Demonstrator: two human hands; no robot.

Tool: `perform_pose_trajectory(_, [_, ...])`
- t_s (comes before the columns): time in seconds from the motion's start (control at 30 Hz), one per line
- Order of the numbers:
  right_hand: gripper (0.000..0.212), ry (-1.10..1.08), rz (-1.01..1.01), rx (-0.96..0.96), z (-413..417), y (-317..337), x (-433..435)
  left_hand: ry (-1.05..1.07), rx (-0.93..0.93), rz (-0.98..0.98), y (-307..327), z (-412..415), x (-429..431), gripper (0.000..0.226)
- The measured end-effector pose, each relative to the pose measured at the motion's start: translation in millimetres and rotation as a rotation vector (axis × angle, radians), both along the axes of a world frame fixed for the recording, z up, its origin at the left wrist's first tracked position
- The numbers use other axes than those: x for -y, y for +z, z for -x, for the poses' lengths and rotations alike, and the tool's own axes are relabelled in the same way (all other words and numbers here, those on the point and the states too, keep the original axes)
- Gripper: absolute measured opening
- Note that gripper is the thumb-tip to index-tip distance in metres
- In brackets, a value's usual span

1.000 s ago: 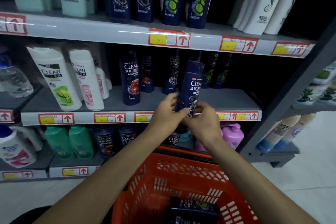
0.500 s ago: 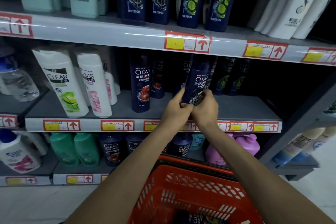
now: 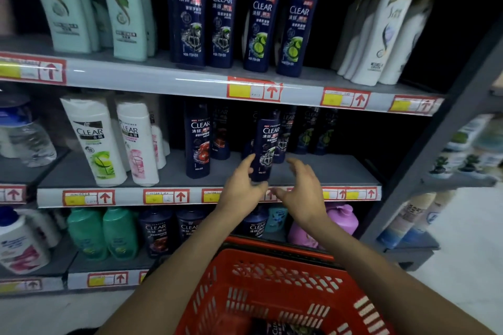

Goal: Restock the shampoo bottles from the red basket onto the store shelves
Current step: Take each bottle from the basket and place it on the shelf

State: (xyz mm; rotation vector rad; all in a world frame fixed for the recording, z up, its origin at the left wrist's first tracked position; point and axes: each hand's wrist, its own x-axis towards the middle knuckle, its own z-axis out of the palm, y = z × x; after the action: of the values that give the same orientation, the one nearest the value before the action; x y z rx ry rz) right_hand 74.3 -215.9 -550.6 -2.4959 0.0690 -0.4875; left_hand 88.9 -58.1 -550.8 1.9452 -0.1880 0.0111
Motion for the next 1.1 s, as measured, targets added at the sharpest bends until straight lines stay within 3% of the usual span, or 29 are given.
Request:
perform_pose_trajectory(0.27, [0.11, 0.041, 0.229, -0.3, 89, 14, 53, -0.105, 0.23, -0.523, -17, 84, -2, 0.08])
perform_pose_trajectory(0.43, [0.129, 0.101, 0.557, -0.55, 131, -27, 87, -0.296, 0.26, -0.833, -51, 111, 4, 0.087])
perform_pose_trajectory(0.6, [0.114, 0.344, 0.526, -0.91, 152, -100, 107, -0.569, 0.164, -1.036, -115, 115, 12, 0.082])
perform_pose_trajectory(0.73, [0.092, 0.372, 0.46, -1.175, 157, -177, 107, -0.794, 0.083, -1.168, -182, 118, 29, 0.074])
perform_pose_trajectory(0.93, [0.044, 0.301, 0.513, -1.063, 145, -264, 108, -0.909, 0.03, -1.33, -274, 113, 56, 0.075])
perform_pose_trajectory(1.1, [0.07, 0.274, 0.459, -0.898, 128, -314, 107, -0.891, -0.028, -1.409, -328, 100, 70, 0.062])
